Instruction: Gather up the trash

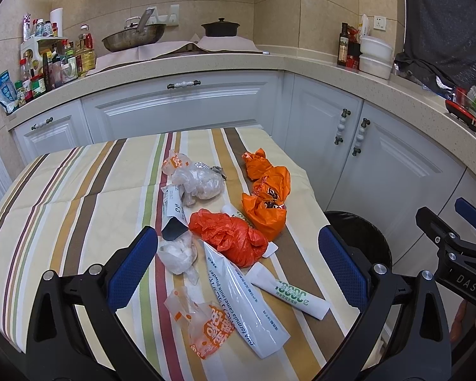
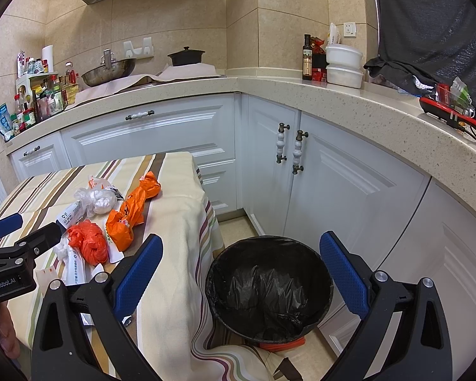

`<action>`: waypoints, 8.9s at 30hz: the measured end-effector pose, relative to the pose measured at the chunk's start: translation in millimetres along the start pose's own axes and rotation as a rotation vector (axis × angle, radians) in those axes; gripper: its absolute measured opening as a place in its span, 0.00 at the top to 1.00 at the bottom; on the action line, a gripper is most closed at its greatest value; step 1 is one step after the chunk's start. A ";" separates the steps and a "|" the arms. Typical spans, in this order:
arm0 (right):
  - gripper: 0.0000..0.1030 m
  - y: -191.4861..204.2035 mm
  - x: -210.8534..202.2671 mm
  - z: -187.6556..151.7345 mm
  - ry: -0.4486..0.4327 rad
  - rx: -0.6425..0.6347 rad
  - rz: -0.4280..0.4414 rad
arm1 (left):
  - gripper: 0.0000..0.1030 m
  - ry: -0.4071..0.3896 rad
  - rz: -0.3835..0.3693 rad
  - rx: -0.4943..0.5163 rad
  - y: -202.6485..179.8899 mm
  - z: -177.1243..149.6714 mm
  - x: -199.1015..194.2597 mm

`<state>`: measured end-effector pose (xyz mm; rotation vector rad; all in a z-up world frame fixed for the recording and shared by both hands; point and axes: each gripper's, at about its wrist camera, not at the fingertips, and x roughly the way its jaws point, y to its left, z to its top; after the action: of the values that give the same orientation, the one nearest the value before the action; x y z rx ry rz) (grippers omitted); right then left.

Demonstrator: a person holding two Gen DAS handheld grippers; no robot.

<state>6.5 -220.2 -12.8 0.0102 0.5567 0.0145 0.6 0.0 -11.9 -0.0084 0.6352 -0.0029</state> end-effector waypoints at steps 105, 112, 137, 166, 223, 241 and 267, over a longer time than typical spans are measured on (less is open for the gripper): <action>0.89 43.3 10.9 -48.5 0.078 -0.137 0.252 | 0.84 0.068 -0.135 -0.020 36.4 -28.8 -15.3; 0.89 -4.8 21.8 -47.8 0.081 -0.059 0.116 | 0.84 0.050 -0.230 0.095 -34.1 -8.0 8.8; 0.51 -96.6 84.3 -49.6 0.079 0.112 -0.057 | 0.45 0.143 -0.189 0.269 -168.9 12.8 113.3; 0.43 123.4 15.0 -55.5 0.052 -0.208 0.357 | 0.39 0.099 0.153 -0.106 100.6 -52.0 -9.4; 0.78 56.4 26.5 -43.6 0.031 -0.108 0.247 | 0.40 0.182 0.117 -0.060 54.4 -31.7 67.5; 0.78 50.2 37.0 -38.7 0.030 -0.095 0.210 | 0.75 0.173 0.078 -0.003 53.8 -41.1 52.4; 0.78 -34.4 45.1 -47.8 0.044 -0.005 -0.018 | 0.76 0.068 -0.193 0.199 -75.2 -7.1 36.9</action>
<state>20.0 -253.6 -77.6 0.0000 0.6006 -0.0017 26.1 -75.4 -38.8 0.1232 0.6978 -0.2541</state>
